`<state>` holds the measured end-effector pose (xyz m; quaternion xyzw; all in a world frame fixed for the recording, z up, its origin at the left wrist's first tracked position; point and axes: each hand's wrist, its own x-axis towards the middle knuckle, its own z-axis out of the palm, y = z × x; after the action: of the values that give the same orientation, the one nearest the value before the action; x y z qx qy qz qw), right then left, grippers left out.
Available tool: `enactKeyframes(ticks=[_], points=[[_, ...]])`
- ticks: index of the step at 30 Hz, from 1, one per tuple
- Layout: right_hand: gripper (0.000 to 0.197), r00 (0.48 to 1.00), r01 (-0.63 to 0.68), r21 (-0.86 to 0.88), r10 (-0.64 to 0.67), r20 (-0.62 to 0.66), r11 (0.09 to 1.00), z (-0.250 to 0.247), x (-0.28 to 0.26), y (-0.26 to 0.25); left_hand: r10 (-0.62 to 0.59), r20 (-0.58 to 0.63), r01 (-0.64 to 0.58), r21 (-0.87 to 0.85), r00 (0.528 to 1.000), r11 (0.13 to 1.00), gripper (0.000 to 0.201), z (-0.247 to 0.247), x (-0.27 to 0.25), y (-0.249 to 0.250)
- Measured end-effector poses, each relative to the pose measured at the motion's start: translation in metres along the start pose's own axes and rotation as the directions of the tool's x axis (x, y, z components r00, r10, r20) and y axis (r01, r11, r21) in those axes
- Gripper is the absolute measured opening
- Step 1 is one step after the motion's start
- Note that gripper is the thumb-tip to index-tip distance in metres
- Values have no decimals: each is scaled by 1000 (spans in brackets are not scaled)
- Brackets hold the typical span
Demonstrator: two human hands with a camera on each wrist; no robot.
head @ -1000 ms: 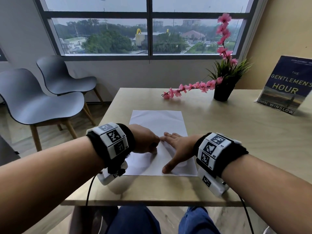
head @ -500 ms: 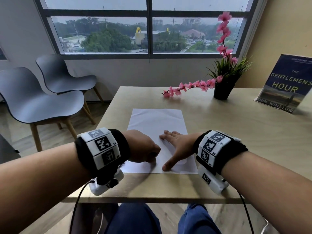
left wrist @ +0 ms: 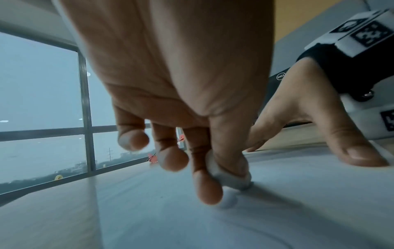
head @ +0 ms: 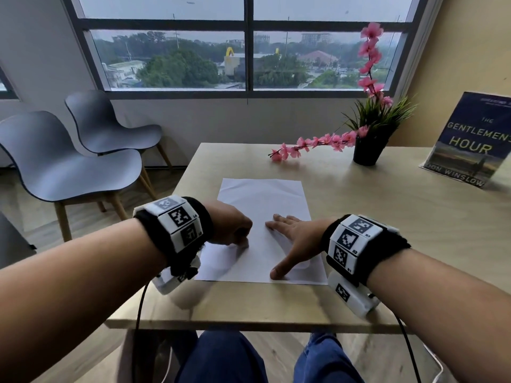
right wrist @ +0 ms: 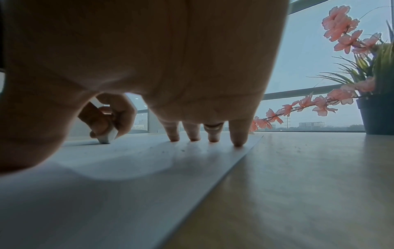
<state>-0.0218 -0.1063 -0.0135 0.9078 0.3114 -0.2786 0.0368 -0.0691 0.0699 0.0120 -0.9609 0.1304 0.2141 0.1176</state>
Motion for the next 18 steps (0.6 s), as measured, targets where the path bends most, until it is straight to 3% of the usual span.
enactKeyframes(ticks=[5, 11, 15, 18], points=[[120, 1000, 5, -2, -5, 2, 1000, 0, -1, 0, 71, 37, -73, 46, 997, 996, 25, 5, -4, 11], [120, 1000, 4, -2, -4, 5, 1000, 0, -1, 0, -55, 7, 55, 41, 998, 998, 28, -3, 1, -6], [121, 1000, 9, 5, -9, 2, 1000, 1, 1, 1, 37, 13, -38, 49, 999, 998, 27, 5, -1, 2], [121, 1000, 5, 5, -5, 7, 1000, 1, 1, 1, 23, 18, -23, 13, 1000, 1000, 29, 3, 0, -2]])
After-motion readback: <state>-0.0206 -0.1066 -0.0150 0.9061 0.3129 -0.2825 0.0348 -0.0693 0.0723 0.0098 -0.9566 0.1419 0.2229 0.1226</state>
